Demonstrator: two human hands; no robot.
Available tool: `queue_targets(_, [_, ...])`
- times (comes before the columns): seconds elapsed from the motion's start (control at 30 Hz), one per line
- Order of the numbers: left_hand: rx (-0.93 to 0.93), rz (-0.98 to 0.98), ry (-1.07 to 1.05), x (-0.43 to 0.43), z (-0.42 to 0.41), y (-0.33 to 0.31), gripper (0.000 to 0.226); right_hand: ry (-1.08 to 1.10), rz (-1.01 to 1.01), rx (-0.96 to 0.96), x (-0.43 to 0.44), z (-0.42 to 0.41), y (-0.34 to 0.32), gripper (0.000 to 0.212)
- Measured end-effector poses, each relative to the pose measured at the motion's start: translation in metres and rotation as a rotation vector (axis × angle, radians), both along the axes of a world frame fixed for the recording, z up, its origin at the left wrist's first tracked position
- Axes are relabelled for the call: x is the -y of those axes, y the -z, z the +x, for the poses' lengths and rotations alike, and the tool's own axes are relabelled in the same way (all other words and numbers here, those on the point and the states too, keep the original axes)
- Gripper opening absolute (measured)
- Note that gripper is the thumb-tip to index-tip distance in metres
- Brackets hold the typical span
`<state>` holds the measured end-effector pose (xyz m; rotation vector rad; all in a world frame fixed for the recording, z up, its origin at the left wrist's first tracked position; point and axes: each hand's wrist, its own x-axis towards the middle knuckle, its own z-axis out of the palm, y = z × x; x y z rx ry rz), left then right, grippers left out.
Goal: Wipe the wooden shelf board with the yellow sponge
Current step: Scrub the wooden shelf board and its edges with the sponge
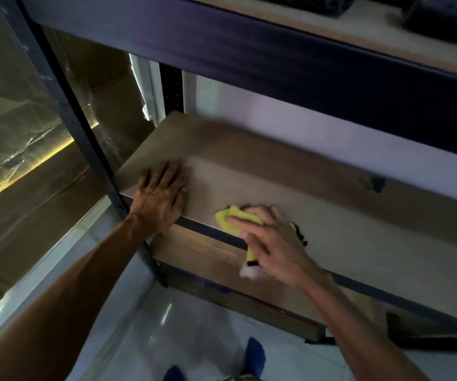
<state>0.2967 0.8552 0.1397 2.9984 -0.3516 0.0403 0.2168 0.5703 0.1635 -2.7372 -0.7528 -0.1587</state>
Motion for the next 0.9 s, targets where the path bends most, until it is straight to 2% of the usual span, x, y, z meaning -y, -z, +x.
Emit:
queue_targets(0.17, [0.009, -0.022, 0.025, 0.000, -0.002, -0.005, 0.068, -0.203, 0.091, -0.062, -0.017, -0.016, -0.007, 0.053])
queue_targets(0.3, [-0.005, 0.004, 0.010, 0.001, -0.002, -0.005, 0.068, 0.026, 0.129, 0.011, 0.008, 0.052, -0.031, 0.044])
queue_targets(0.37, [-0.022, 0.032, 0.007, 0.000, -0.001, -0.003, 0.068, 0.190, 0.017, -0.111, 0.019, 0.080, -0.028, 0.045])
queue_targets(0.43, [-0.029, 0.027, 0.009, 0.000, -0.001, -0.003, 0.068, 0.254, -0.113, -0.167, 0.013, 0.076, -0.016, 0.047])
queue_targets(0.6, [-0.036, 0.010, 0.015, 0.000, -0.002, -0.001, 0.068, -0.110, -0.050, -0.027, -0.034, 0.015, -0.003, 0.055])
queue_targets(0.73, [-0.027, 0.000, 0.021, -0.002, 0.002, 0.000, 0.067, -0.280, 0.024, -0.066, -0.035, 0.003, -0.007, 0.056])
queue_targets(0.8, [-0.034, 0.012, 0.019, -0.002, 0.002, 0.001, 0.067, -0.167, 0.121, -0.035, -0.023, 0.025, -0.014, 0.053])
queue_targets(0.9, [-0.060, 0.025, 0.013, -0.001, 0.002, 0.002, 0.067, 0.148, -0.025, -0.049, 0.000, 0.071, -0.020, 0.050])
